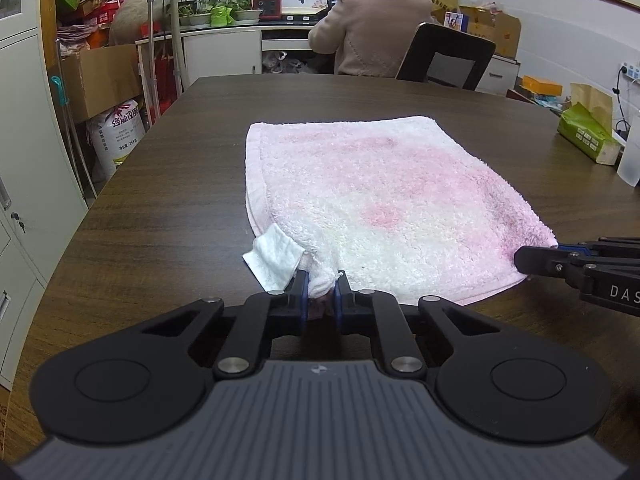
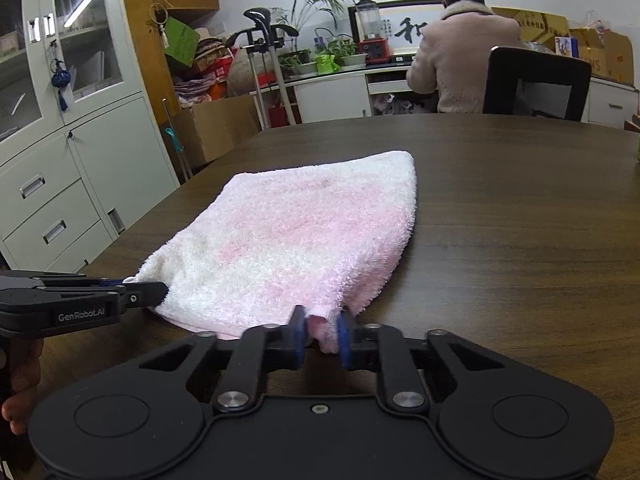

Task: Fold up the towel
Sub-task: 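Lower both grippers and close them on the folded towel edge, then lift the gripped towel edge and carry it over onto the opposite edge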

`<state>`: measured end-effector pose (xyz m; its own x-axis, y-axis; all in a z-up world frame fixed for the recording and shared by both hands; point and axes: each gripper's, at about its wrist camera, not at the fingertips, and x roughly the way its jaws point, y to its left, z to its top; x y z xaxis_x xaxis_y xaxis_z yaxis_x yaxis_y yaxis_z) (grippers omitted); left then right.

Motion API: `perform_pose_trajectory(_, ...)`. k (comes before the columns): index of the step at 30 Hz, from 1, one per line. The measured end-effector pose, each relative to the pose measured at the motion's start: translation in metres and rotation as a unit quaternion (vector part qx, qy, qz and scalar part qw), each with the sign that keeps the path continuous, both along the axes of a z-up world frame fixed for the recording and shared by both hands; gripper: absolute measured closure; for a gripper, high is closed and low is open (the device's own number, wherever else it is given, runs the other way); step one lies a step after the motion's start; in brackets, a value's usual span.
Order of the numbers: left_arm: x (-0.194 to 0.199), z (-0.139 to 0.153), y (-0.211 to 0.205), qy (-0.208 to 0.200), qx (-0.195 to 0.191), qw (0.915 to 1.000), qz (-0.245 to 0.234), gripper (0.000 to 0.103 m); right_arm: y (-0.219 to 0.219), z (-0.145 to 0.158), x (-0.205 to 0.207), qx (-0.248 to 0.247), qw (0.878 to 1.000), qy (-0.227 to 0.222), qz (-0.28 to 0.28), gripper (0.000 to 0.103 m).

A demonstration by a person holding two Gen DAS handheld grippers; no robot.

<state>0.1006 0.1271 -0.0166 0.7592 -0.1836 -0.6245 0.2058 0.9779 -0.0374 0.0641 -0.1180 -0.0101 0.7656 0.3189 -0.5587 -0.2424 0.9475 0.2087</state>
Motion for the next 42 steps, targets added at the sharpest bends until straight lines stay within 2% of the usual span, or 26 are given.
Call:
perform_pose_trajectory(4, 0.0, 0.0, 0.0, 0.0, 0.001, 1.0, -0.006, 0.094, -0.001, -0.001, 0.003, 0.002, 1.0, 0.007, 0.005, 0.095)
perform_pose_trajectory(14, -0.001, 0.012, -0.003, -0.017, -0.002, 0.9998, -0.005, 0.095, 0.0, 0.013, -0.002, -0.005, 1.0, -0.022, 0.002, 0.095)
perform_pose_trajectory(23, 0.007, 0.051, -0.008, -0.059, 0.003, 0.9982, -0.008, 0.095, -0.004, 0.046, 0.003, -0.004, 0.998, -0.063, 0.003, 0.095)
perform_pose_trajectory(28, 0.032, 0.081, -0.005, -0.069, -0.011, 0.9975, -0.005, 0.095, -0.009, 0.071, 0.017, 0.007, 0.997, -0.079, 0.008, 0.095)
perform_pose_trajectory(31, 0.057, 0.091, -0.006, -0.062, -0.015, 0.998, -0.003, 0.095, -0.013, 0.084, 0.035, 0.012, 0.996, -0.084, 0.007, 0.095)
perform_pose_trajectory(35, 0.099, 0.092, -0.006, -0.029, -0.027, 0.9992, 0.007, 0.095, -0.021, 0.092, 0.067, 0.036, 0.997, -0.067, 0.004, 0.095)
perform_pose_trajectory(42, 0.161, 0.081, -0.003, 0.025, -0.037, 0.9983, 0.037, 0.095, -0.038, 0.079, 0.141, 0.086, 0.996, 0.006, -0.012, 0.095)
